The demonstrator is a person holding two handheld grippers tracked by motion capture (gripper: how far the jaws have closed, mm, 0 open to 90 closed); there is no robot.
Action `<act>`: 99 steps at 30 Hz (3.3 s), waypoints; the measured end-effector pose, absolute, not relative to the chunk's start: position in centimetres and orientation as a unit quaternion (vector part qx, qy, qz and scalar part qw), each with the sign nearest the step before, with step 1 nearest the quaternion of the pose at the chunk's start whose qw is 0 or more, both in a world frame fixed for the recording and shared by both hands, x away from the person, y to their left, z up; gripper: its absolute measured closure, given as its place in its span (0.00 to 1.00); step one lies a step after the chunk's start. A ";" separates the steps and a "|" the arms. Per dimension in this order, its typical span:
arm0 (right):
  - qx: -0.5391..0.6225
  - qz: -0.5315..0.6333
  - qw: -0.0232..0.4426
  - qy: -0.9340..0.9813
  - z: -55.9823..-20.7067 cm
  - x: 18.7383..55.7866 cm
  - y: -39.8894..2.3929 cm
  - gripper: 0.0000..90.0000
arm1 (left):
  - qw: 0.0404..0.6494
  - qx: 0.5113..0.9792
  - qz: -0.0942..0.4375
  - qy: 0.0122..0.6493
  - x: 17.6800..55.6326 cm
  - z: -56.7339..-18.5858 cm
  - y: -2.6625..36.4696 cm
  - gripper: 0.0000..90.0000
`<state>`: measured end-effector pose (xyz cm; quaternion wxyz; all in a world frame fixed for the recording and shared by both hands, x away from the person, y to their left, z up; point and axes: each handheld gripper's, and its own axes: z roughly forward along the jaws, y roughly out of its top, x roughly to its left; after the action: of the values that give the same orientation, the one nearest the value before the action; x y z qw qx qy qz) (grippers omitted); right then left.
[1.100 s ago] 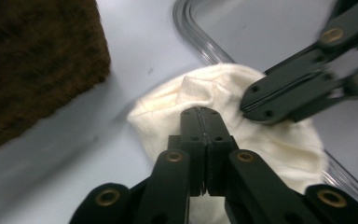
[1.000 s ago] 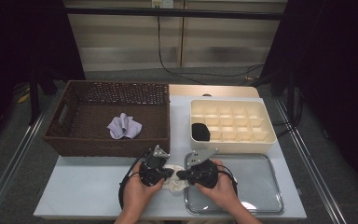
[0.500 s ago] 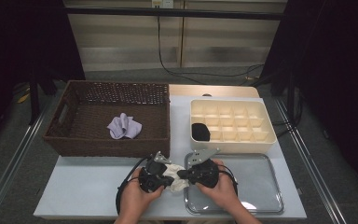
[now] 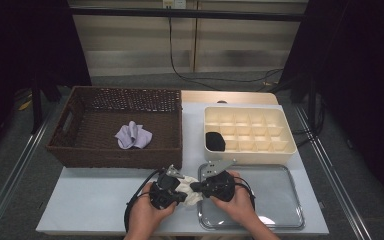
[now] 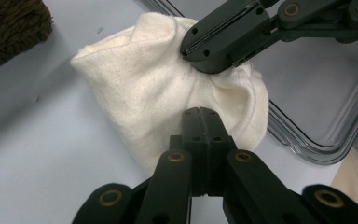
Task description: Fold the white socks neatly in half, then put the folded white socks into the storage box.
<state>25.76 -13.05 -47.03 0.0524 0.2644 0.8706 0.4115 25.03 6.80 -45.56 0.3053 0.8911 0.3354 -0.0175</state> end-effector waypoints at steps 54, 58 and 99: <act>0.264 0.419 0.056 0.867 -47.2 25.6 -13.1 1.00 | 0.340 0.855 -0.048 0.390 27.4 -46.0 10.1 1.00; 0.265 0.420 0.055 0.866 -47.3 25.6 -13.1 1.00 | 0.356 0.845 -0.033 0.398 27.2 -45.5 10.4 0.88; 0.263 0.421 0.056 0.866 -47.3 25.6 -13.2 1.00 | 0.371 0.840 -0.047 0.394 26.8 -46.1 10.8 0.68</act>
<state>25.59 -13.17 -47.30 0.0555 0.2631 0.8661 0.4213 26.84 10.77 -46.12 0.3706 0.8399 0.3937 -0.0465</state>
